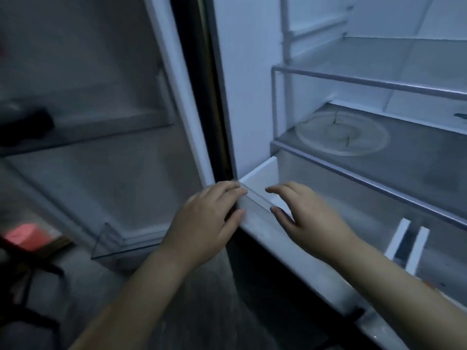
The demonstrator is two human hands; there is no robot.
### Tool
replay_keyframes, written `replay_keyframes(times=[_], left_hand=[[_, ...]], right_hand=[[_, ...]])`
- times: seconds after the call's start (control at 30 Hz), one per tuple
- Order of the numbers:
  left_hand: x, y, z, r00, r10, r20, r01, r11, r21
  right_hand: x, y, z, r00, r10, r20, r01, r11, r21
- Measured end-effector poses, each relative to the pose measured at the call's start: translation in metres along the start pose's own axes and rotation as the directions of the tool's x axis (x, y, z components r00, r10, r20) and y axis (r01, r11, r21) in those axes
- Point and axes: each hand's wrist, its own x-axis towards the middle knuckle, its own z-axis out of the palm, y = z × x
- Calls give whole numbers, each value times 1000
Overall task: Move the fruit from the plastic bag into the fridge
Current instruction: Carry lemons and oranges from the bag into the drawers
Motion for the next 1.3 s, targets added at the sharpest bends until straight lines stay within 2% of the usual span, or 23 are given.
replay_keyframes(times=[0.13, 0.23, 0.4, 0.5, 0.6, 0.7, 0.87, 0.97, 1.13, 1.3], left_hand=[[-53, -41, -43, 992, -127, -17, 128, 989, 81], [-102, -78, -76, 973, -231, 21, 225, 961, 162], [-203, -138, -141, 926, -371, -66, 375, 894, 244], [-269, -170, -175, 883, -466, -53, 452, 818, 355], [-334, -188, -207, 792, -595, -139, 592, 691, 415], [-394, -198, -234, 661, -707, -253, 738, 551, 389], [-479, -213, -261, 439, -847, -299, 852, 287, 438], [-517, -222, -268, 346, -874, -343, 877, 170, 450], [-556, -253, -272, 213, -914, -346, 903, 49, 427], [-570, -310, -269, 123, -927, -353, 919, -27, 392]], right_hand=[[22, -78, 20, 984, -175, 34, 175, 984, 2], [37, -141, 37, 953, -287, 100, 290, 957, -15], [56, -258, 77, 877, -444, 181, 450, 893, 10], [62, -326, 111, 829, -515, 218, 509, 856, 87], [64, -387, 150, 719, -636, 280, 635, 765, 106], [64, -451, 175, 611, -734, 295, 747, 658, 91], [64, -552, 203, 455, -858, 239, 839, 503, 209], [63, -602, 227, 352, -908, 228, 876, 405, 261], [72, -663, 274, 203, -953, 224, 905, 270, 328], [120, -714, 315, 136, -972, 190, 889, 204, 410]])
